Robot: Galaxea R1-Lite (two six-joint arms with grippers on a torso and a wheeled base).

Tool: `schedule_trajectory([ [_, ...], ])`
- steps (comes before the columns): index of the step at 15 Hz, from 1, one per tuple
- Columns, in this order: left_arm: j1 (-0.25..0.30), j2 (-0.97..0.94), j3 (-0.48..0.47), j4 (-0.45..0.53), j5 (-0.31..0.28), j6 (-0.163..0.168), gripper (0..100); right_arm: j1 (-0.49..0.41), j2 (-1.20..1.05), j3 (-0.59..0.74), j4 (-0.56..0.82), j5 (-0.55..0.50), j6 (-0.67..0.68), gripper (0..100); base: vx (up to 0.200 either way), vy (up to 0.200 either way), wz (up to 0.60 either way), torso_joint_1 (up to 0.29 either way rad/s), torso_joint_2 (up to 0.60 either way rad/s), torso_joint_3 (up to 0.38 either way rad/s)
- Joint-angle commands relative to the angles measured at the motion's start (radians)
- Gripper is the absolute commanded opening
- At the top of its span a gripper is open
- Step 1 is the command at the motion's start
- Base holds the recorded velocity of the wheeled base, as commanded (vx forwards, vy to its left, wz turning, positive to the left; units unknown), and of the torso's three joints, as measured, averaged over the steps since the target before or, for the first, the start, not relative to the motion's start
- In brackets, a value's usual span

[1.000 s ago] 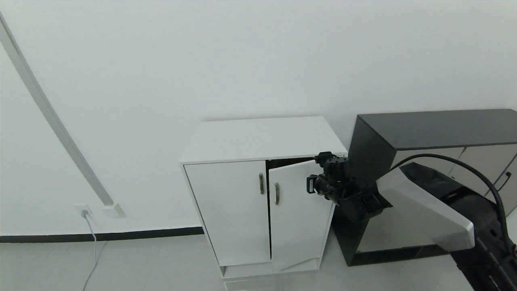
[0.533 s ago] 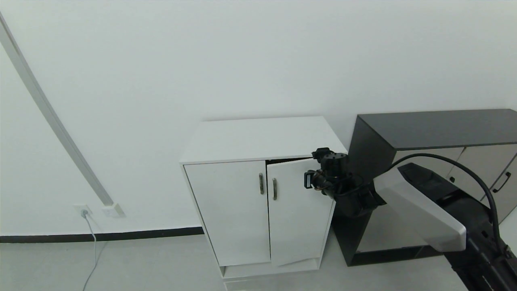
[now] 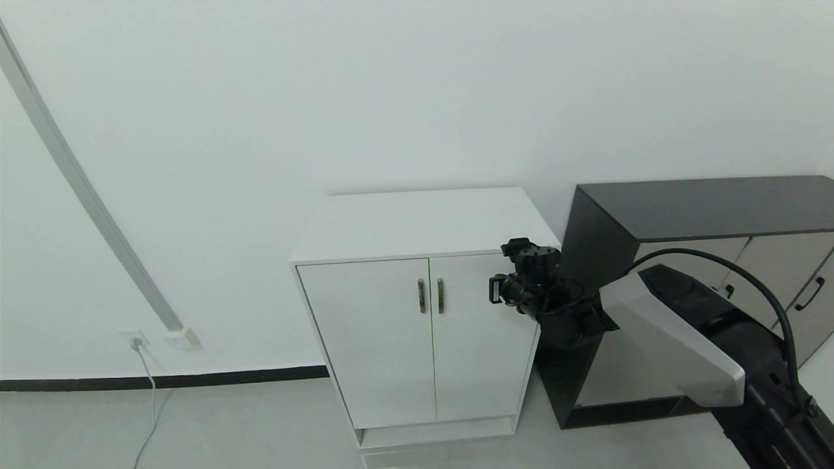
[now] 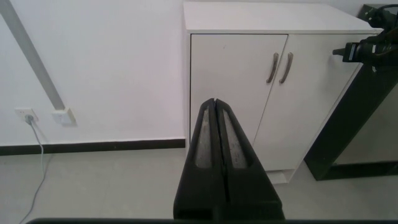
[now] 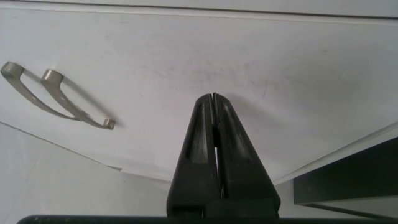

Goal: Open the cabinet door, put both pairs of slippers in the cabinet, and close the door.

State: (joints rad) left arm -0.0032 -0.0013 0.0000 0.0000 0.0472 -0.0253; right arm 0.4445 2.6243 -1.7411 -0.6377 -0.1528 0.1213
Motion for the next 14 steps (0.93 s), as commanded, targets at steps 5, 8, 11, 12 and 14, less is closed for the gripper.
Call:
schedule_trajectory([
  [5,0.000,0.001,0.000,0.000,0.000,-0.001,0,0.000,0.003,-0.011,0.001,-0.001,0.000,0,0.000,0.000,0.00,0.000,0.00,0.000],
  [8,0.000,0.001,0.000,0.000,0.000,-0.001,0,0.000,0.007,-0.025,0.018,-0.001,0.000,0,0.000,0.000,0.00,0.000,0.00,0.000],
  [11,0.000,0.001,0.000,0.000,0.000,-0.001,0,0.000,0.008,-0.025,0.018,-0.002,0.000,0,0.000,0.000,0.00,0.000,0.00,0.000],
  [12,0.000,0.001,0.000,0.000,0.000,-0.001,0,0.000,0.008,-0.025,0.018,-0.002,-0.002,0,0.000,0.000,0.00,0.000,0.00,0.000],
  [14,0.000,0.001,0.000,0.000,0.000,-0.001,0,0.000,0.011,-0.032,0.019,-0.002,-0.002,0,0.000,0.000,0.00,0.000,0.00,0.000],
])
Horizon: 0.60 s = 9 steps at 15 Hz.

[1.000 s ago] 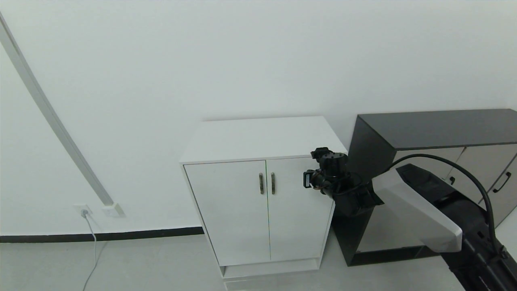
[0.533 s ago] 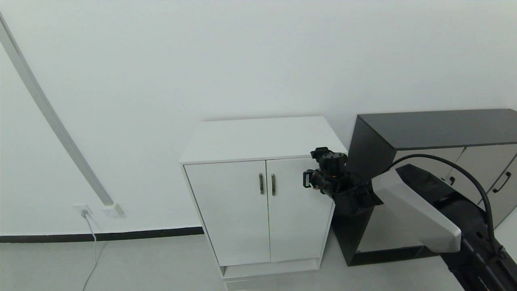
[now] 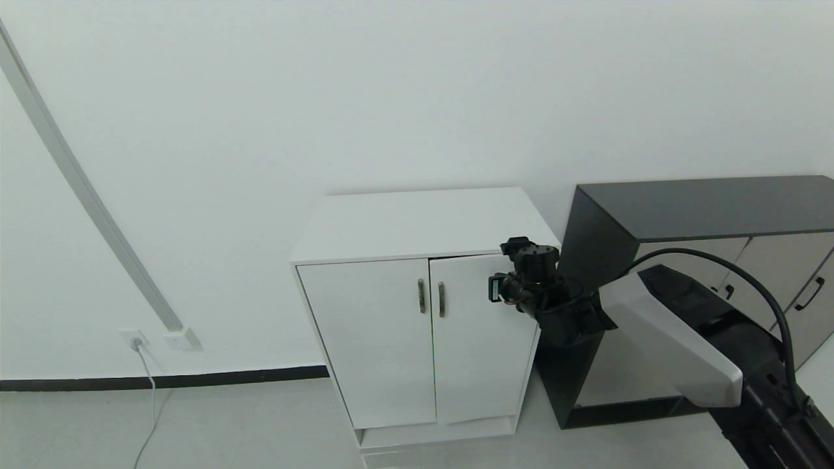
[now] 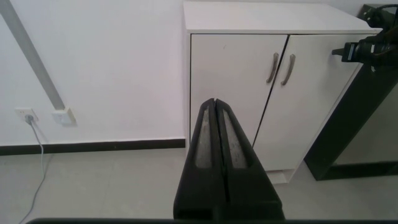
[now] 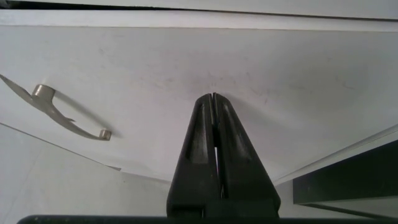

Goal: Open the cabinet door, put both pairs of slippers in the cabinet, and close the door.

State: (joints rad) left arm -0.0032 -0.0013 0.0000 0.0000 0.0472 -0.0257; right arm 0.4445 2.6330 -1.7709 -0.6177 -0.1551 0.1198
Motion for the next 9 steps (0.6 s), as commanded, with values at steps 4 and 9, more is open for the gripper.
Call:
schedule_trajectory([
  [4,0.000,0.001,0.000,0.000,0.000,0.000,0,0.000,0.015,-0.021,0.001,0.000,-0.003,0,0.000,0.000,0.00,0.000,0.00,0.000],
  [9,0.000,0.001,0.000,0.000,0.000,0.000,0,0.000,0.021,-0.048,0.024,0.000,-0.003,0,0.000,0.000,0.00,0.000,0.00,0.000],
])
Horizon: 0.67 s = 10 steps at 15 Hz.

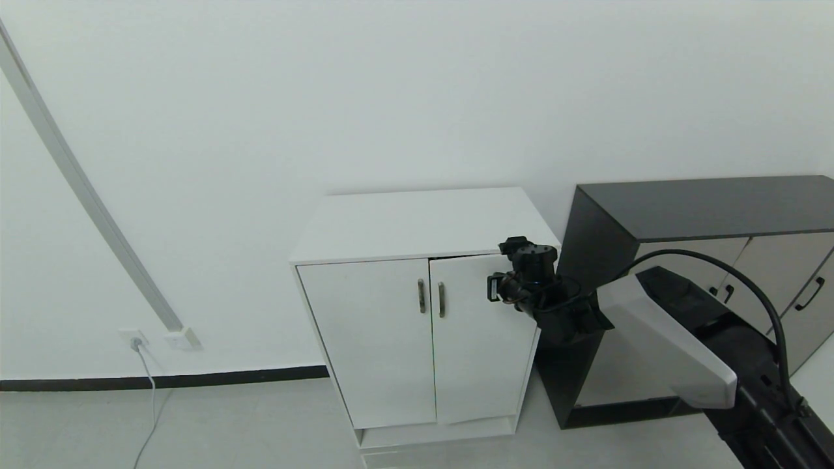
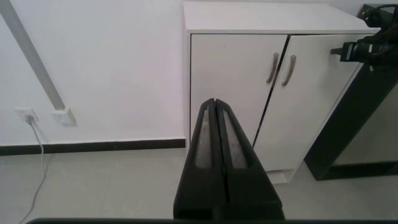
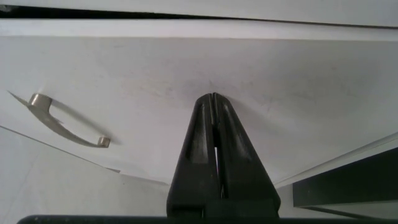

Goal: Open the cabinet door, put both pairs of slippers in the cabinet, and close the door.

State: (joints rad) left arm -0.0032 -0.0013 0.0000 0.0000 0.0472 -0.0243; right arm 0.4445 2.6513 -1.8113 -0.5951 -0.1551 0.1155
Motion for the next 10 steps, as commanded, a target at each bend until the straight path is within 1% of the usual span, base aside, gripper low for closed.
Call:
schedule_trajectory([
  [1,0.000,0.001,0.000,0.000,0.000,0.000,0,0.000,0.009,-0.013,0.001,0.000,0.001,0,0.000,0.000,0.00,0.000,0.00,0.000],
  [5,0.000,0.001,0.000,0.000,0.000,0.000,0,0.000,0.015,-0.020,0.000,-0.003,0.000,0,0.000,0.000,0.00,0.000,0.00,0.000],
  [10,0.000,0.001,0.000,0.000,0.000,0.000,0,0.000,0.047,-0.074,0.001,-0.018,-0.004,0,0.000,0.000,0.00,0.000,0.00,0.000],
])
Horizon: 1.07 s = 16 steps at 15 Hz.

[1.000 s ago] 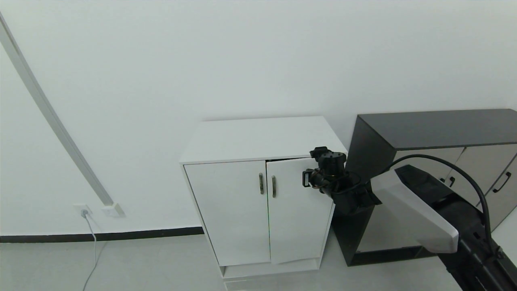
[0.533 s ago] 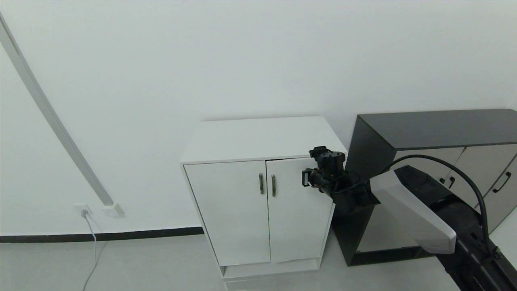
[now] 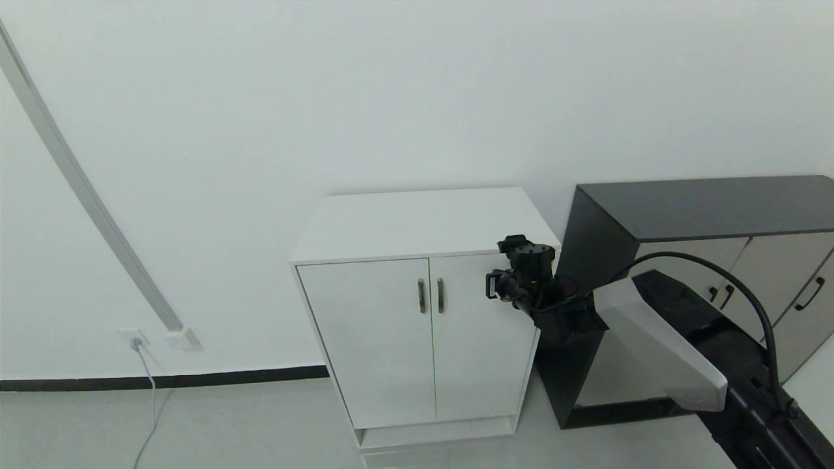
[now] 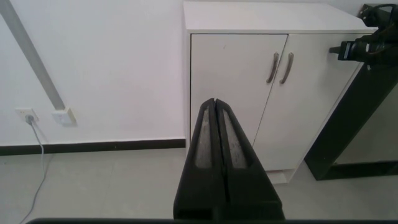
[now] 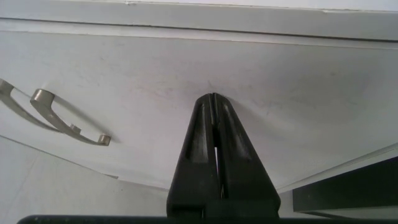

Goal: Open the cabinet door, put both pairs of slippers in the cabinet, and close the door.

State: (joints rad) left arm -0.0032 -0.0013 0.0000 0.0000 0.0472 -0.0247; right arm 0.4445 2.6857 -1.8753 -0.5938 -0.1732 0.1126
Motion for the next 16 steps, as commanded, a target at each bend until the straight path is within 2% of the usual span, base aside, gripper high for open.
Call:
schedule_trajectory([
  [1,0.000,0.001,0.000,0.000,0.000,0.000,0,0.000,0.014,-0.015,0.000,0.000,-0.001,0,0.000,0.000,0.00,0.000,0.00,0.000],
  [13,0.000,0.001,0.000,0.000,0.000,0.000,0,0.000,0.026,-0.027,-0.001,-0.009,-0.014,0,0.000,0.000,0.00,0.000,0.00,0.000],
  [16,0.000,0.001,0.000,0.000,-0.001,0.000,0,0.007,-0.064,0.113,-0.011,-0.019,-0.008,0,0.000,0.000,0.00,0.000,0.00,0.000],
])
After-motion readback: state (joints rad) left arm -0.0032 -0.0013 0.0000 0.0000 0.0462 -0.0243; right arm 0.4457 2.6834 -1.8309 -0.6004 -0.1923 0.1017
